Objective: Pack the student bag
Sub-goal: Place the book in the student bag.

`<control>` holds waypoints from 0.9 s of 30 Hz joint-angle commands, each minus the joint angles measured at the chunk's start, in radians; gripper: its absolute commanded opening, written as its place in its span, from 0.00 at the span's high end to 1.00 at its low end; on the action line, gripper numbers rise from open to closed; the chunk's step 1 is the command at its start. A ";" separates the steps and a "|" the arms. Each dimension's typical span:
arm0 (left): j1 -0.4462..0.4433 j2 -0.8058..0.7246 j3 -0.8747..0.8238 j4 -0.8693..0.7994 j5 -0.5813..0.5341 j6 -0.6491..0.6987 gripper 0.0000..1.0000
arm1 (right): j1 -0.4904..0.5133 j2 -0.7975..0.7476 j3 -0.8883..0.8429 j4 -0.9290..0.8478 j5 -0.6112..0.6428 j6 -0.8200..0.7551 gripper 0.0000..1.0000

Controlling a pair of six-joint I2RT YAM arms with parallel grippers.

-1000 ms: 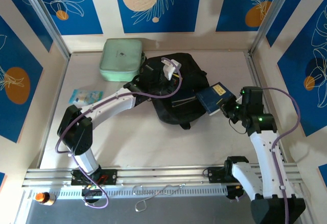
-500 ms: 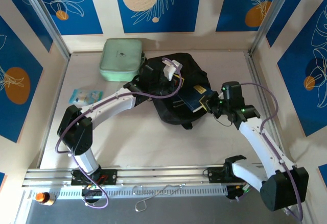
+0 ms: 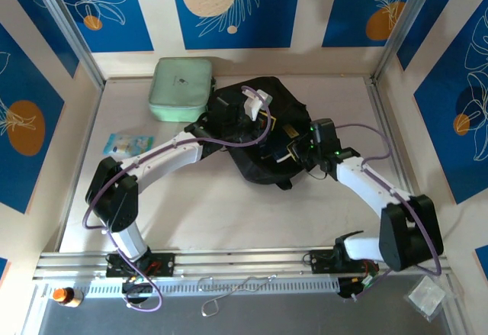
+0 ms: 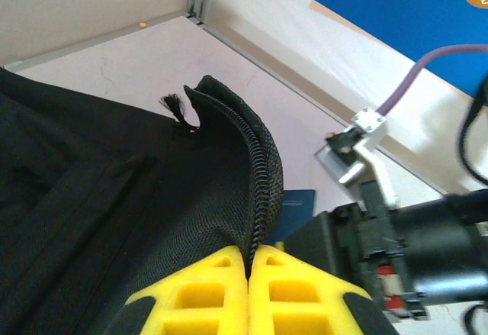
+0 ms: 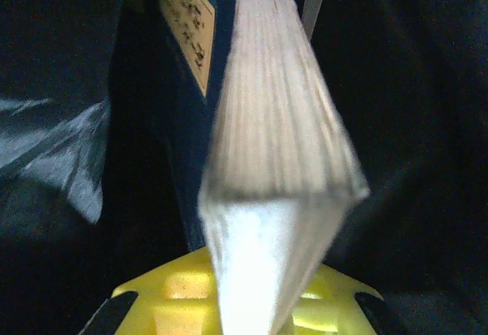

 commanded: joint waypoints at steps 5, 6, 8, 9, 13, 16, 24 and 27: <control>-0.005 -0.059 0.001 0.081 0.049 -0.014 1.00 | 0.002 0.139 0.050 0.116 -0.078 0.049 1.00; -0.005 -0.061 -0.001 0.081 0.049 -0.013 1.00 | 0.001 0.145 0.049 0.120 -0.082 0.053 1.00; -0.005 -0.062 -0.003 0.086 0.048 -0.018 1.00 | -0.002 0.153 0.046 0.117 -0.084 0.060 1.00; -0.005 -0.063 -0.005 0.087 0.048 -0.017 1.00 | -0.005 0.154 0.044 0.118 -0.088 0.058 1.00; -0.004 -0.065 -0.007 0.090 0.046 -0.017 1.00 | -0.027 0.124 -0.006 0.262 -0.176 0.004 1.00; -0.005 -0.073 -0.017 0.096 0.034 -0.013 1.00 | -0.037 0.049 -0.066 0.392 -0.201 -0.039 1.00; -0.005 -0.102 -0.049 0.173 0.044 -0.021 1.00 | -0.050 -0.006 -0.090 0.491 -0.286 -0.066 1.00; -0.004 -0.106 -0.055 0.220 0.057 -0.033 1.00 | -0.051 0.062 -0.076 0.500 -0.297 -0.030 1.00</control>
